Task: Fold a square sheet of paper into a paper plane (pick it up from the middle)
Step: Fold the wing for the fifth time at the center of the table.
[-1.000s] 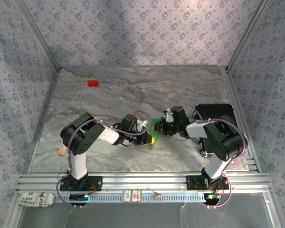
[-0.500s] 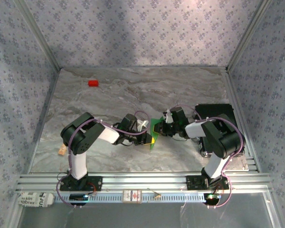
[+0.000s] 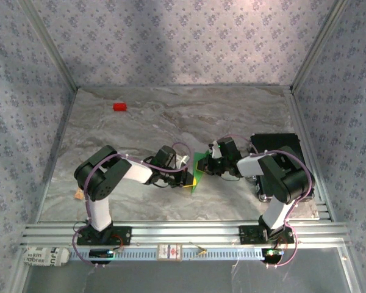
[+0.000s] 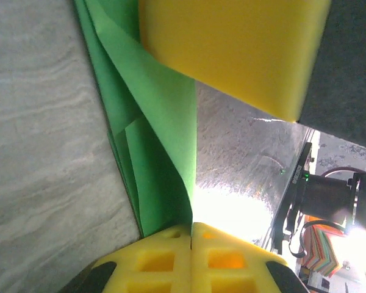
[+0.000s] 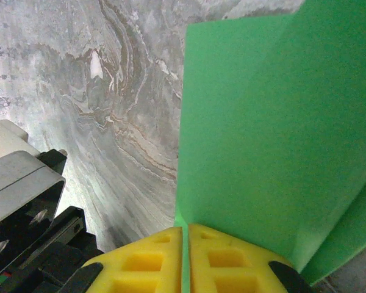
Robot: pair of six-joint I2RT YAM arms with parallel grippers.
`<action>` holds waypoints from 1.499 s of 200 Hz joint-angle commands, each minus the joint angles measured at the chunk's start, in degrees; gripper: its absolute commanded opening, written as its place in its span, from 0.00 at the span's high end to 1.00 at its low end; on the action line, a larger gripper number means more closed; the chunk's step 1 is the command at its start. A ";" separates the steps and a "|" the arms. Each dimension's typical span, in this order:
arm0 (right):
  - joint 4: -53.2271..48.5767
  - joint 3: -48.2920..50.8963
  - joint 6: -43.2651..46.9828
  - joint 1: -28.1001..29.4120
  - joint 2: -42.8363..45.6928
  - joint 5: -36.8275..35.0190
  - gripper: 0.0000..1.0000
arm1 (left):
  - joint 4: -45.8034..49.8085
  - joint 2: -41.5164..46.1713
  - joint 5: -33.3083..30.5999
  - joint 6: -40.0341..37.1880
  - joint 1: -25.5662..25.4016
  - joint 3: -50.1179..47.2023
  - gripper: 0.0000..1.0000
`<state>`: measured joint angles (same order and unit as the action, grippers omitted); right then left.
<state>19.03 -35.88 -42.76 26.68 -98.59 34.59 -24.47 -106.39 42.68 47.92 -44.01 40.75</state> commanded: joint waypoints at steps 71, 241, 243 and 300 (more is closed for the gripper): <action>-9.62 0.16 1.89 0.32 -2.18 -6.74 0.88 | 9.87 0.04 1.95 -2.54 -1.55 -1.12 0.96; -10.15 0.70 1.43 0.37 -2.09 -7.67 0.88 | 18.55 1.31 -0.45 -7.70 -2.19 -1.08 0.87; -10.15 0.61 1.43 0.32 -2.13 -7.69 0.88 | 18.66 1.39 -0.48 -7.70 -2.15 -1.11 0.87; -10.23 0.64 1.34 0.28 -2.05 -7.62 0.88 | 20.29 1.80 -1.18 -8.60 -2.43 -1.05 0.98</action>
<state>16.45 -36.91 -42.54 27.05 -98.52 33.26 -14.63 -104.12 41.39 40.45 -45.39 42.04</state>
